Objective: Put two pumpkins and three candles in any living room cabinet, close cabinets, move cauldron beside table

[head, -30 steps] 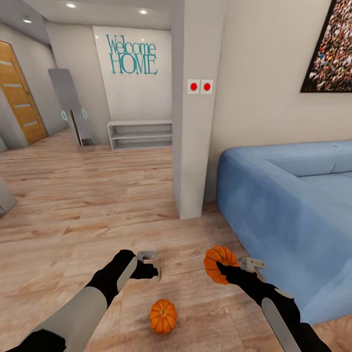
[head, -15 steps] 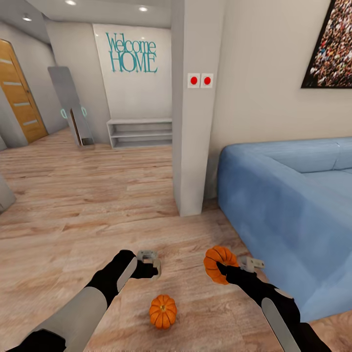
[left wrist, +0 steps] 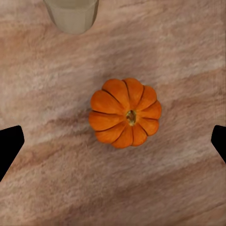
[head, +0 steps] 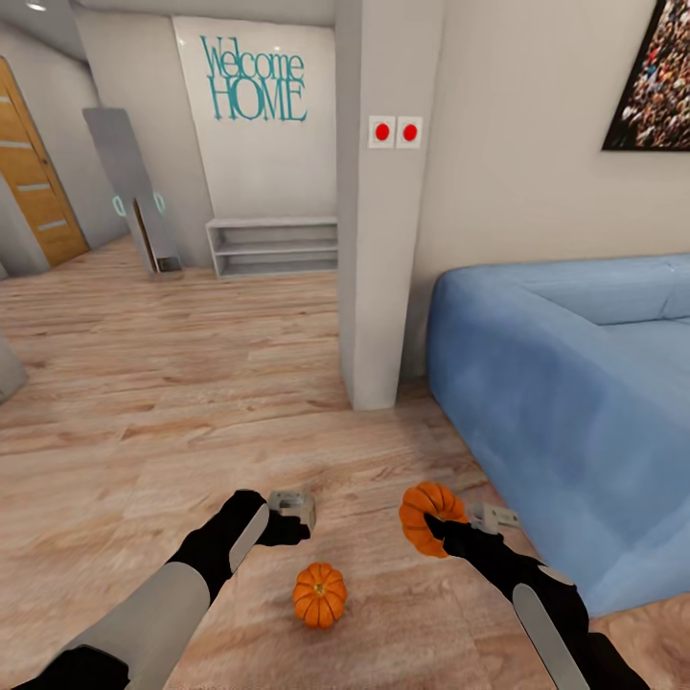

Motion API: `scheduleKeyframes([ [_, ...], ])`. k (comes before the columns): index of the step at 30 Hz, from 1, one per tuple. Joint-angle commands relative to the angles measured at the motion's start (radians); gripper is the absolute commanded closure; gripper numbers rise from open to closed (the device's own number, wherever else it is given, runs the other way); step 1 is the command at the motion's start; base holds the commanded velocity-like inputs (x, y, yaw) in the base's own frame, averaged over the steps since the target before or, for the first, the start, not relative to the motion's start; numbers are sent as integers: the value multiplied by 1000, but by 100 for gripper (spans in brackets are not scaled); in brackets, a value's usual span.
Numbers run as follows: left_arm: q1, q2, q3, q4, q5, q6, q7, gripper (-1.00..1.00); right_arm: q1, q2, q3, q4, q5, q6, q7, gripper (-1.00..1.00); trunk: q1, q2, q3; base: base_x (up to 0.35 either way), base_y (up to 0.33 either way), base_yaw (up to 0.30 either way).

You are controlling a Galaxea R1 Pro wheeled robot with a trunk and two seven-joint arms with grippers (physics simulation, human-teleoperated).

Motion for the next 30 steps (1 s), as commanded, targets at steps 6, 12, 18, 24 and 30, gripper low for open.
scheduleKeyframes([
  [6,-1,2,-5,-1,8,-3,-1,-100,-1,-1,2,-2,-11,2,-8,100,2,-2,-24,0,0,0],
  [12,-1,3,-7,1,6,-33,-13,-100,-1,-1,2,-3,-11,1,-8,100,5,-3,-47,0,0,0],
  [18,-1,4,-8,1,6,-40,-25,-100,-1,-1,2,-3,-11,1,-8,100,8,-5,-71,0,0,0],
  [24,-1,6,-31,1,6,-61,-64,-100,-1,-1,2,-3,-11,1,-8,100,11,-6,-94,0,0,0],
  [30,-1,7,-38,1,6,-81,-71,-100,-1,-1,1,-3,-11,1,-8,100,13,-7,-117,0,0,0],
])
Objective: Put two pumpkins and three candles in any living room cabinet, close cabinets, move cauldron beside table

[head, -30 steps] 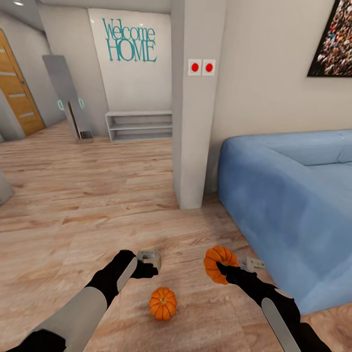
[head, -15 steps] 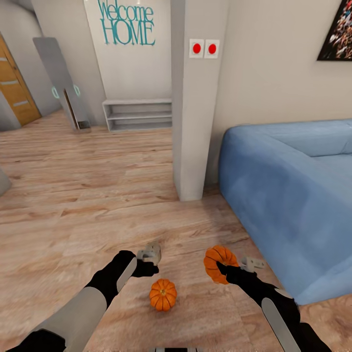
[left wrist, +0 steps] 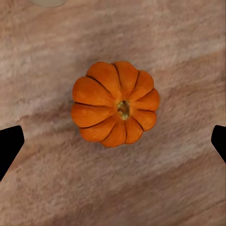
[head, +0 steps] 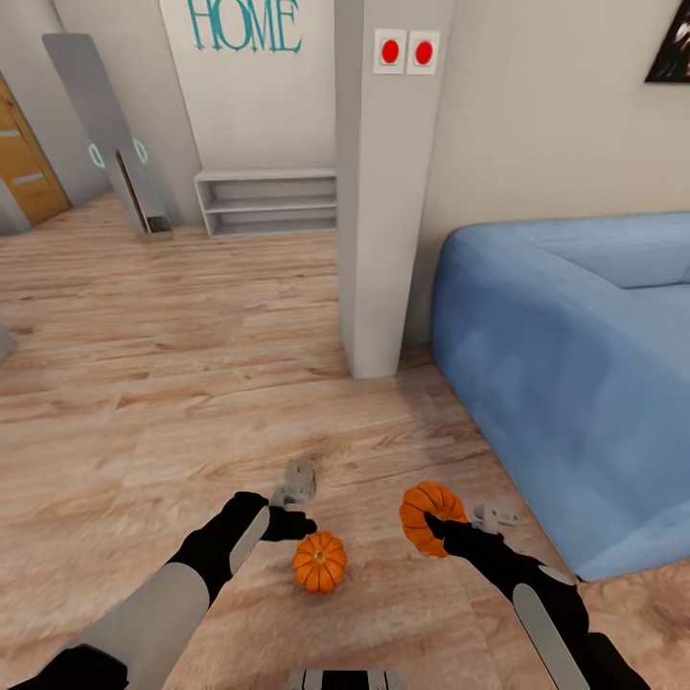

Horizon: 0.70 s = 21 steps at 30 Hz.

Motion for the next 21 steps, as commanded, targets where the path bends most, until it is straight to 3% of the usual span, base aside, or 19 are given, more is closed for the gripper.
scheduleKeyframes([
  [1,0,0,-2,-1,-1,0,-2,-100,-1,-1,1,-2,-11,2,-8,100,0,-1,-5,0,0,0],
  [21,0,0,-43,-2,-1,-63,-2,-100,-1,-2,1,-2,-11,2,-8,100,9,-5,-82,0,0,0],
])
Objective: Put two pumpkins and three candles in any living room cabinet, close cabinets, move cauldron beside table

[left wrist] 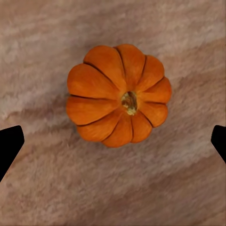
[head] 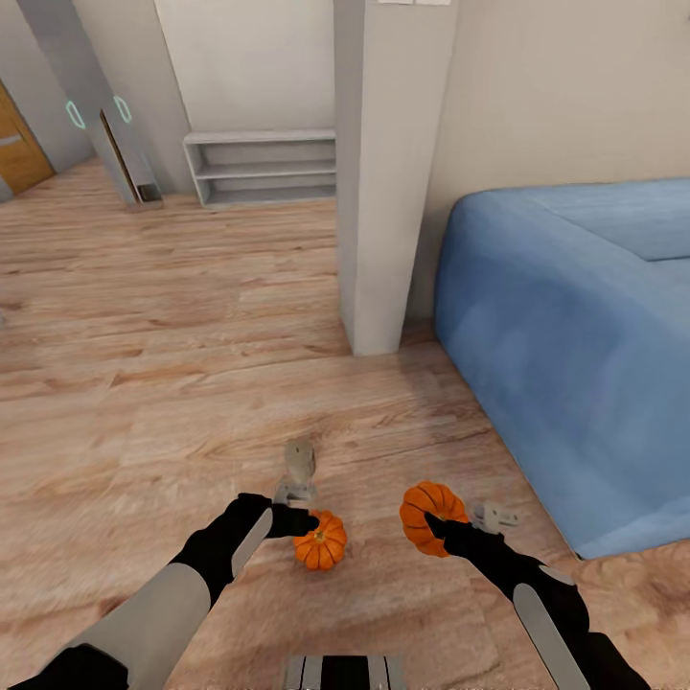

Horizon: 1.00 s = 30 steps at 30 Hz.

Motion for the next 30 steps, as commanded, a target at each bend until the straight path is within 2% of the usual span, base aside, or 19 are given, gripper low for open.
scheduleKeyframes([
  [1,0,0,-2,-1,-1,1,-2,-100,-1,-1,2,-2,-11,2,-8,100,0,-1,-5,0,0,0],
  [4,0,0,-2,-2,-1,-2,-1,-100,-1,-1,2,-2,-11,2,-8,100,2,-1,-16,0,0,0],
  [10,0,-1,-3,-2,-3,-6,4,-100,-1,-1,2,-2,-11,2,-8,100,2,-1,-16,10,0,0],
  [15,0,-1,-6,-2,-4,-7,8,-100,-1,-1,2,-4,-12,1,-6,100,2,-1,-16,199,-5,0],
  [18,0,-1,-6,-2,-4,-7,9,-100,-1,-1,-1,-15,-12,2,46,100,2,-1,-16,118,-30,0],
  [21,0,-1,-7,-2,-3,-7,10,-100,5,-1,-28,-24,-13,5,105,100,2,-1,-16,45,-12,0],
  [23,0,-1,-7,-2,-3,-7,10,-100,14,0,-60,-31,-17,8,135,100,2,-1,-16,17,-42,0],
  [30,0,0,-7,-5,-3,-7,10,-100,22,0,-82,-38,-20,9,153,100,2,-1,-16,5,-70,0],
])
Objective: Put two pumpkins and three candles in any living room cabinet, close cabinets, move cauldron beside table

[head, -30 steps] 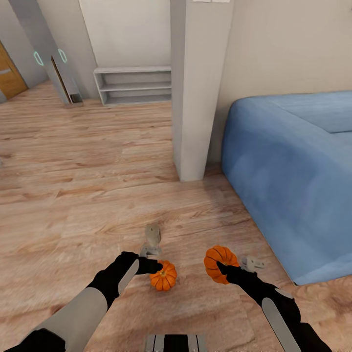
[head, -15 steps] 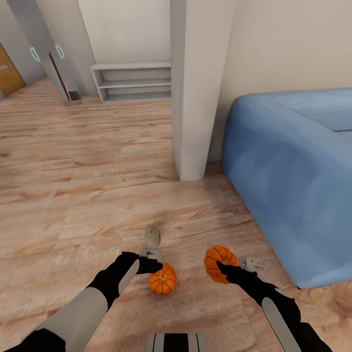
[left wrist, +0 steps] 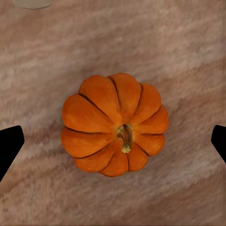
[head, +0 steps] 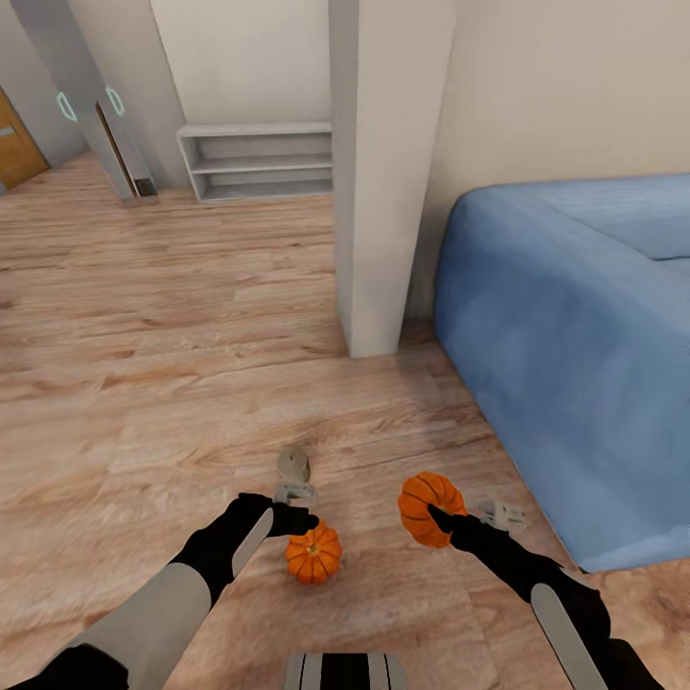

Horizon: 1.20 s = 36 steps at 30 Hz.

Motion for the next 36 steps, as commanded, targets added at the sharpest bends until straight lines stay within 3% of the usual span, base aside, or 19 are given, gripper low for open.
scheduleKeyframes([
  [1,0,0,-2,-1,0,4,0,-100,0,0,-1,-1,-3,3,3,100,0,0,-1,1,-97,0],
  [30,0,-1,-2,2,0,4,1,-100,1,27,-3,-4,-3,3,-2,100,0,0,-1,15,-29,0],
  [36,0,-2,1,7,1,5,57,-100,1,27,-3,-4,-3,3,-3,100,0,0,-1,0,0,0],
])
